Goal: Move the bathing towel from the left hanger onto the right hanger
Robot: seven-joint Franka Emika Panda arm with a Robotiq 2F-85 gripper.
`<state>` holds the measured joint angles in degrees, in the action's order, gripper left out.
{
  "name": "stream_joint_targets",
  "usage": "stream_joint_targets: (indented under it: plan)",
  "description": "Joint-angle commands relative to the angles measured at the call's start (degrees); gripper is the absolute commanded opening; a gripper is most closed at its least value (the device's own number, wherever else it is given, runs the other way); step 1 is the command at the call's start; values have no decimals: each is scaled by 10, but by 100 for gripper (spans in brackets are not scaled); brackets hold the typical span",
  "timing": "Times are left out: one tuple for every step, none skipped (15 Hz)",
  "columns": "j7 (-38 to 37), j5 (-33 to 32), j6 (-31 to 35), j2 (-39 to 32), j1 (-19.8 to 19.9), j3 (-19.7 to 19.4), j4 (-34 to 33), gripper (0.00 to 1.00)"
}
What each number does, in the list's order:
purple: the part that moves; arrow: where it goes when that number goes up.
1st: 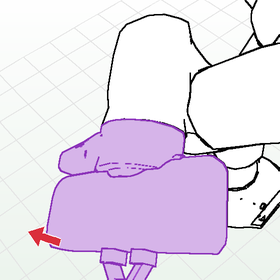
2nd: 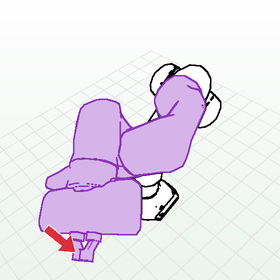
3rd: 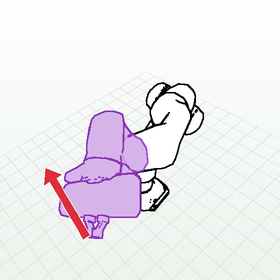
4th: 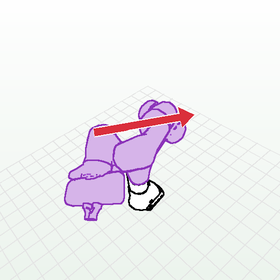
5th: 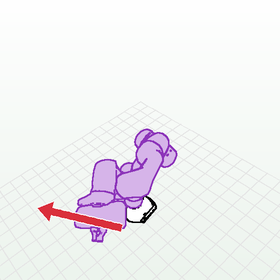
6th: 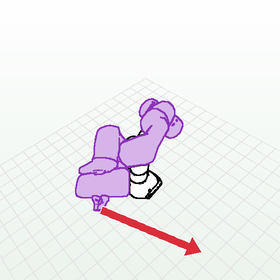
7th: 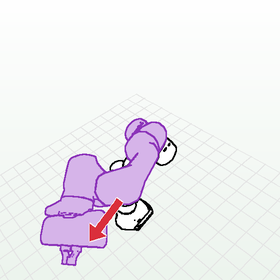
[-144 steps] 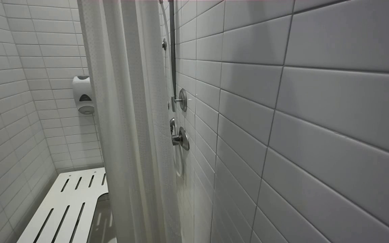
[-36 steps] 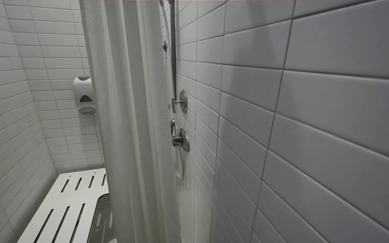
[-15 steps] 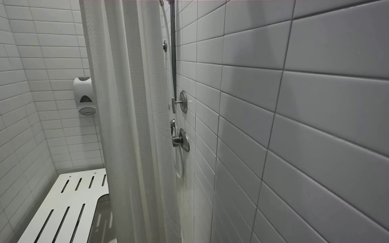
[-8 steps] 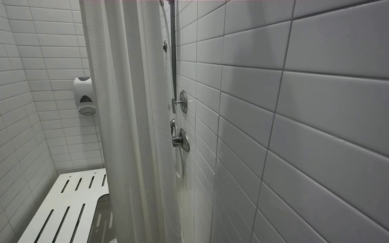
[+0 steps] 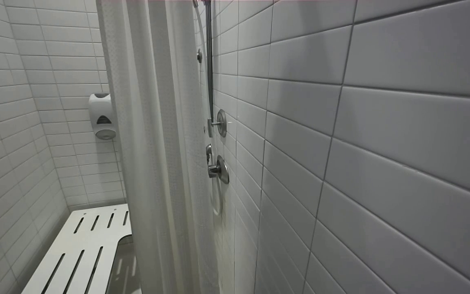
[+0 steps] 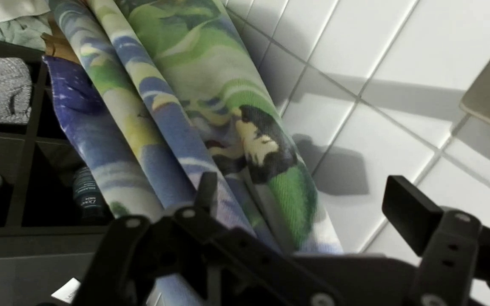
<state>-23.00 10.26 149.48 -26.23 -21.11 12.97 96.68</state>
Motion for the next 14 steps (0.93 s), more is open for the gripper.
stream_joint_targets:
  plan:
    - [-7, 0, 16, -23, -8, -9, -22, 100]
    - [-8, 0, 18, -28, -9, -10, -27, 100]
    - [-8, -1, 20, -32, -10, -11, -31, 100]
    - [-9, 1, 23, -35, -10, -12, -36, 100]
    - [-14, -1, 29, -39, -14, -15, -41, 100]
    - [-22, -7, 39, -41, -19, -22, -44, 100]
    - [-27, -14, 47, -43, -24, -28, -48, 100]
    - [-35, -22, 56, -45, -32, -36, -51, 100]
    - [-42, -30, 61, -48, -39, -44, -54, 100]
    - [-49, -38, 67, -51, -46, -53, -59, 100]
    - [-58, -47, 69, -55, -53, -62, -64, 100]
    - [-68, -56, 68, -59, -59, -72, -69, 100]
    - [-77, -65, 68, -63, -65, -82, -75, 100]
    - [-86, -73, 66, -67, -69, -90, -80, 100]
